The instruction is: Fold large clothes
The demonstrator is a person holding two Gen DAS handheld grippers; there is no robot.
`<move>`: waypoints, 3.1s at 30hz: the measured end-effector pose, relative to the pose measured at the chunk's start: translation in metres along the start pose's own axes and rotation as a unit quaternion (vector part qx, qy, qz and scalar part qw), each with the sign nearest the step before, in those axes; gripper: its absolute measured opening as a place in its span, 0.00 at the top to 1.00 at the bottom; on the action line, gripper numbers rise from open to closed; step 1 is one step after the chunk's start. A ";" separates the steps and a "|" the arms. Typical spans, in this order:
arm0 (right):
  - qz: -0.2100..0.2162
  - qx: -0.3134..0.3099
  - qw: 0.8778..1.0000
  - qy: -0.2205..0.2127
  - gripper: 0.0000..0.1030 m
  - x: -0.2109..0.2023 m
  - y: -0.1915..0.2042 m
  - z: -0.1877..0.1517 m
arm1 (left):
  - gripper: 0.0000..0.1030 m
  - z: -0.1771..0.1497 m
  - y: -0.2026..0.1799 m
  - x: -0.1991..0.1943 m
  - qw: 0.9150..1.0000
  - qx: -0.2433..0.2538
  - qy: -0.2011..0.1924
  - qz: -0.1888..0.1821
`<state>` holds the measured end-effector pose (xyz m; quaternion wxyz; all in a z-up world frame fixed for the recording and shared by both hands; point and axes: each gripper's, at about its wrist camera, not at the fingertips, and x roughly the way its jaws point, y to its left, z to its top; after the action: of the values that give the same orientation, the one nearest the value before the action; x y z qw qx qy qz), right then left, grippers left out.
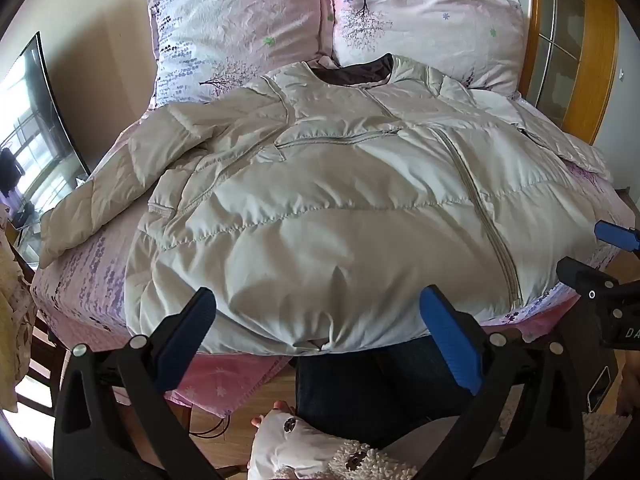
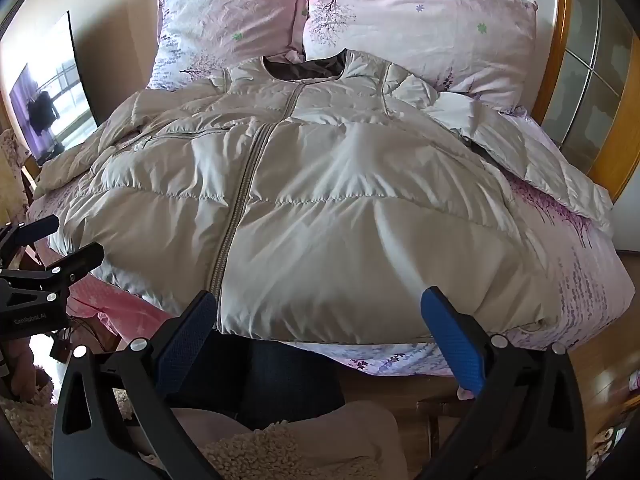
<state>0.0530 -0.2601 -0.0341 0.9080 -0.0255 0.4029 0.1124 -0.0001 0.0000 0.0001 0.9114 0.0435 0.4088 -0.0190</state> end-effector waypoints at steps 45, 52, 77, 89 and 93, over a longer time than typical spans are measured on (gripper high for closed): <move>0.009 0.009 1.000 0.002 0.01 0.004 -0.004 0.000 | 0.02 0.000 0.000 0.000 1.000 0.001 0.004 0.000; 0.009 0.010 1.000 0.002 0.01 0.004 -0.004 0.000 | 0.02 0.000 0.000 0.000 1.000 0.001 0.004 0.000; 0.012 0.013 1.000 0.001 0.01 0.005 -0.004 0.000 | 0.02 0.000 0.000 0.001 1.000 0.001 0.005 0.000; 0.015 0.017 1.000 -0.001 0.01 0.006 -0.003 0.001 | 0.02 -0.005 -0.002 0.003 1.000 -0.004 0.008 0.000; 0.017 0.017 1.000 -0.002 0.01 0.005 -0.004 0.001 | 0.02 -0.005 -0.002 0.003 1.000 -0.005 0.008 -0.001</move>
<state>0.0576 -0.2628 -0.0371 0.9071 -0.0029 0.4031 0.1211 -0.0024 -0.0018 -0.0055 0.9081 0.0387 0.4165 -0.0180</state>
